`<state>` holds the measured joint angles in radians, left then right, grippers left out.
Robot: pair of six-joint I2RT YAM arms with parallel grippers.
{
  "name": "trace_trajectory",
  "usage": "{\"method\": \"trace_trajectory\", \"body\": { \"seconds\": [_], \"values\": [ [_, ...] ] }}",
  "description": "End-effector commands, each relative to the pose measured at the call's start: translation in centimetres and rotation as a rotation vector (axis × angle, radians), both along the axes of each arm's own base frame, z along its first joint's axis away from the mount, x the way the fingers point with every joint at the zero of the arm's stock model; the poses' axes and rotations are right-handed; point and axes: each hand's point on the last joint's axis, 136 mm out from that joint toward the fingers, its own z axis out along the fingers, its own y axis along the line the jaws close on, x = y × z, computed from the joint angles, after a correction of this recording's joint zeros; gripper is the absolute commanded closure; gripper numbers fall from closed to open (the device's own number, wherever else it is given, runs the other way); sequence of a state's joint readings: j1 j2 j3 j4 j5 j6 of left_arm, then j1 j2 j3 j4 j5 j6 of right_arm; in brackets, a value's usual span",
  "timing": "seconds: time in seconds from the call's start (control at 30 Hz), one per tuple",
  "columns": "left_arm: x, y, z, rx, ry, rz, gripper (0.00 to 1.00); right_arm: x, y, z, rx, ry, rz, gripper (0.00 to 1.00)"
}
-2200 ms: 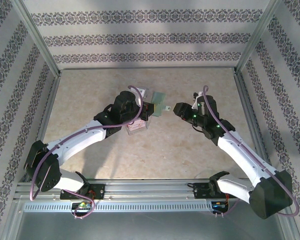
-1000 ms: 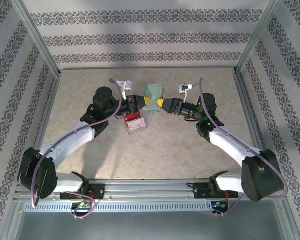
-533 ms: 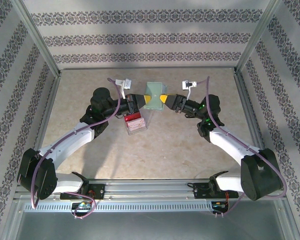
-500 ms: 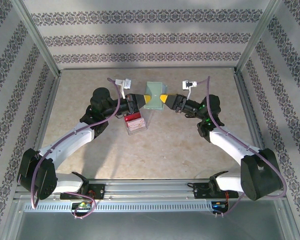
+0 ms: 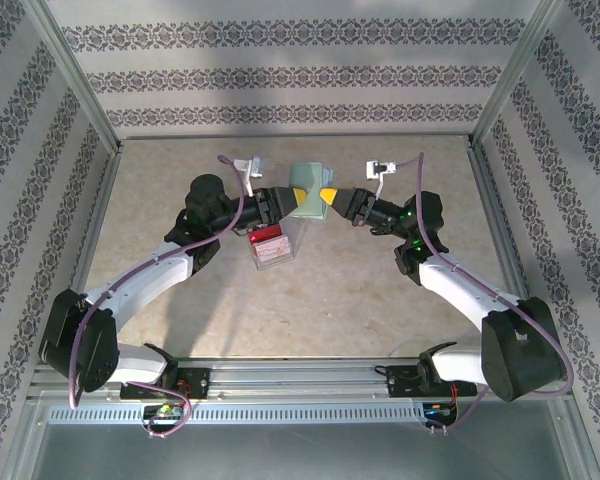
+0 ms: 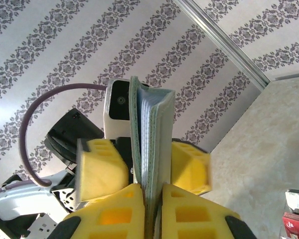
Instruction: Take the credit cards out of the card holder
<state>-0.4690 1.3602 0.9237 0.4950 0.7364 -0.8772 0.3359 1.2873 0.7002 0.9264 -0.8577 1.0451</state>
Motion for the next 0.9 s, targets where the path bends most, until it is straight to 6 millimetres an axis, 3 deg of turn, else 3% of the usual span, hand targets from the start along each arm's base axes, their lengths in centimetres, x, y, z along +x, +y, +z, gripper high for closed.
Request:
{"method": "trace_trajectory", "body": {
  "seconds": [0.0,0.1,0.27,0.37,0.43,0.77,0.87],
  "values": [
    [0.2,0.1,0.1,0.003,-0.002,0.001,0.19,-0.3,-0.5,0.2,-0.008,-0.013,-0.018,1.00],
    [0.3,0.0,-0.5,0.023,0.020,-0.002,0.10,0.1,-0.6,-0.7,-0.036,0.034,-0.041,1.00],
    [0.5,-0.1,-1.5,0.032,0.045,0.000,0.06,0.4,-1.0,-2.2,-0.118,0.110,-0.106,1.00],
    [1.0,-0.2,-2.7,0.061,0.078,0.022,0.26,0.3,-1.4,-2.9,-0.189,0.139,-0.151,1.00],
    [1.4,-0.4,-3.4,0.073,0.097,0.023,0.34,0.0,-1.5,-2.9,-0.204,0.146,-0.161,1.00],
    [1.6,-3.1,-5.1,0.089,0.126,-0.036,0.62,-0.9,-0.5,-1.5,-0.178,0.145,-0.135,0.97],
    [1.8,-3.2,-5.8,0.094,0.143,-0.035,0.65,-1.1,0.0,-0.9,-0.172,0.133,-0.118,0.95]
  ]
}}
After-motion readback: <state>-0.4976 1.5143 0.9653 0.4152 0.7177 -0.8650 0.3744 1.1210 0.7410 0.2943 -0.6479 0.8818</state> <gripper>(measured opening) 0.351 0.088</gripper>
